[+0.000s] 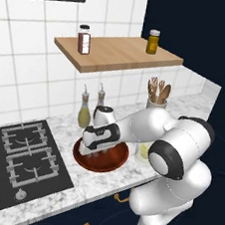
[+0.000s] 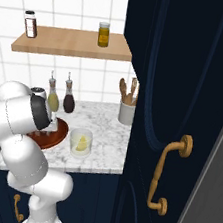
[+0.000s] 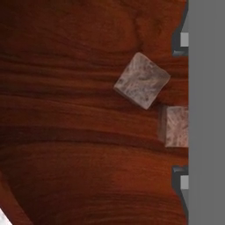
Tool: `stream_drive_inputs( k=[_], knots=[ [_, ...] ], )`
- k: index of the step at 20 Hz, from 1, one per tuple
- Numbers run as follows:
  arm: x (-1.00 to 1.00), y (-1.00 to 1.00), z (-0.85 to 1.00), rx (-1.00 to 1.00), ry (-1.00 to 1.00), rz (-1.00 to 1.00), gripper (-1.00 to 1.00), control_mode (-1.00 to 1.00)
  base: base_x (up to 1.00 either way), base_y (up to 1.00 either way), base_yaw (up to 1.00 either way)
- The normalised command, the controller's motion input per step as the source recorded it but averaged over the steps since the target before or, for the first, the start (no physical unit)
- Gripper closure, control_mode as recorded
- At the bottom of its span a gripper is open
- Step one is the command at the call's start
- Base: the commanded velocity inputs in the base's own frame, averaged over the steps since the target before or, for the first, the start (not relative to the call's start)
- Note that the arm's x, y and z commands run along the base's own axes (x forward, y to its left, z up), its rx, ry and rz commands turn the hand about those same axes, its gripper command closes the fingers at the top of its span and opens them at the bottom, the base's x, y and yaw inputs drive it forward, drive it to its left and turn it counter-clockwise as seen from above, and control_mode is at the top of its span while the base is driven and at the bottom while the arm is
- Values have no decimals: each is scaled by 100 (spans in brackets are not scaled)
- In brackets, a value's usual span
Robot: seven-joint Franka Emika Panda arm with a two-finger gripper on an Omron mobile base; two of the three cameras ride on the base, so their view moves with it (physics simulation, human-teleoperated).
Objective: Grab a lemon wedge from the fridge and one ice cube from the ice bowl, and put them in the glass of lemonade.
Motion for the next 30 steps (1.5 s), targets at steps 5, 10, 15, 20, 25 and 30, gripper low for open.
stream_drive_inputs(
  k=[5, 10, 15, 20, 25, 30],
  knots=[
    [0, 0, 0, 0, 0, 0, 100, -100, 0, 0, 0],
    [0, 0, 0, 0, 0, 0, 100, -100, 0, 0, 0],
    [0, 0, 0, 0, 0, 0, 100, -100, 0, 0, 0],
    [-5, 0, 25, 4, -7, 0, 100, -100, 0, 0, 0],
    [-15, -2, 20, 7, -10, 0, 100, -100, 0, 0, 0],
    [-37, -14, 5, 6, -7, 0, 100, -100, 0, 0, 0]
  ],
)
